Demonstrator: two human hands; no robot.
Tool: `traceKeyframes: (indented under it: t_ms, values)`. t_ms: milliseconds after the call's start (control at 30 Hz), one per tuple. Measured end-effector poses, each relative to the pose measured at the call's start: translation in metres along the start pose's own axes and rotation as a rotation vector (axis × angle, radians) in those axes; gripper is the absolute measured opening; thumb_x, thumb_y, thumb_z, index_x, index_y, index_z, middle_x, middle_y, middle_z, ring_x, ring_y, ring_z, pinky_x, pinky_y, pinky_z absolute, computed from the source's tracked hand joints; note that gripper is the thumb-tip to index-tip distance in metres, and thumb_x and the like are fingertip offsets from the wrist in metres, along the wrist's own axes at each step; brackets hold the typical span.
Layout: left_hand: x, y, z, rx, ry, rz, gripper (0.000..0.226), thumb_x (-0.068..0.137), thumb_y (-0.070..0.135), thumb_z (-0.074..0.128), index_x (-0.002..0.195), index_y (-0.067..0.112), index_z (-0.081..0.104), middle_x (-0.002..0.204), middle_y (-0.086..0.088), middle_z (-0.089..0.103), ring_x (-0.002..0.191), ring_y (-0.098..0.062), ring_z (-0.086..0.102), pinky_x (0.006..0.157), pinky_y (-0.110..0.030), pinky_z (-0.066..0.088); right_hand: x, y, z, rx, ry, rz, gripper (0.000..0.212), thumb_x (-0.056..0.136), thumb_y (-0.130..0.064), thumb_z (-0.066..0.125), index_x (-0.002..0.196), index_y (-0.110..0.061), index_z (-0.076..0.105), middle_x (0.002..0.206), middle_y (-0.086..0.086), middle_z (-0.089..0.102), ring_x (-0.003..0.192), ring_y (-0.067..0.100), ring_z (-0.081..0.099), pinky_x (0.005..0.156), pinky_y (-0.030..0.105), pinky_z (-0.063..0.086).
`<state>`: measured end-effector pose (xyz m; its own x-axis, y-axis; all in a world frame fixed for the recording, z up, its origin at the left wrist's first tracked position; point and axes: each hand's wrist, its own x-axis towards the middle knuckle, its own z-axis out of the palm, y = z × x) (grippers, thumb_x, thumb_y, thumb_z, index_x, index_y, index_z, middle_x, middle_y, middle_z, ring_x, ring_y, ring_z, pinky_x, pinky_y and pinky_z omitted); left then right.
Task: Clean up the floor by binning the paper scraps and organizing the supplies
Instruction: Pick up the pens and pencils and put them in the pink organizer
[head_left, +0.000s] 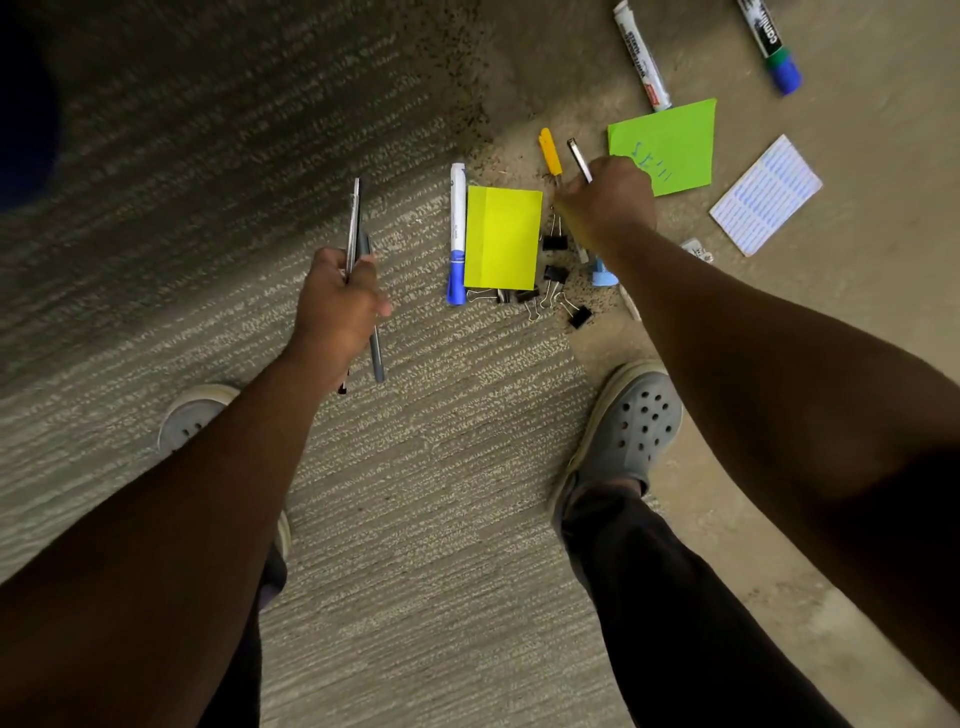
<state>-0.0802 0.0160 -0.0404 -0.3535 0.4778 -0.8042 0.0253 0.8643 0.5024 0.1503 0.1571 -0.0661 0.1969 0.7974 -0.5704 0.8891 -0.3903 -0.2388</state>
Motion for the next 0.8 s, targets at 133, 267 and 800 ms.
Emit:
traceKeyframes:
  t_ms: [133,267,800]
  values:
    - [-0.01,0.01,-0.006,-0.293,-0.173,-0.11,0.013,0.1,0.03,0.046,0.092,0.025,0.055,0.061,0.0,0.063,0.035,-0.007,0.034,0.038,-0.018,0.024,-0.005,-0.009,-0.008,0.19,0.009,0.105,0.031,0.077,-0.038,0.059,0.06,-0.016,0.046,0.061,0.001,0.051,0.062,0.02,0.048,0.055,0.026,0.033]
    - [-0.017,0.02,-0.013,-0.435,-0.351,-0.174,0.019,0.098,0.026,0.051,0.1,0.016,0.067,0.068,-0.001,0.065,0.04,-0.007,0.034,0.037,-0.017,0.027,-0.029,-0.015,-0.022,0.578,-0.066,0.084,0.015,0.079,-0.026,0.059,0.067,-0.019,0.053,0.058,0.001,0.057,0.045,0.013,0.046,0.046,0.024,0.034]
    - [-0.133,0.095,-0.038,-0.494,-0.32,-0.214,0.003,0.087,0.018,0.068,0.089,0.018,0.067,0.084,0.004,0.07,0.041,-0.003,0.031,0.033,-0.012,0.023,-0.194,-0.061,-0.095,0.861,-0.748,0.038,0.01,0.085,-0.028,0.07,0.081,-0.02,0.068,0.059,-0.003,0.05,0.045,0.002,0.04,0.041,0.018,0.029]
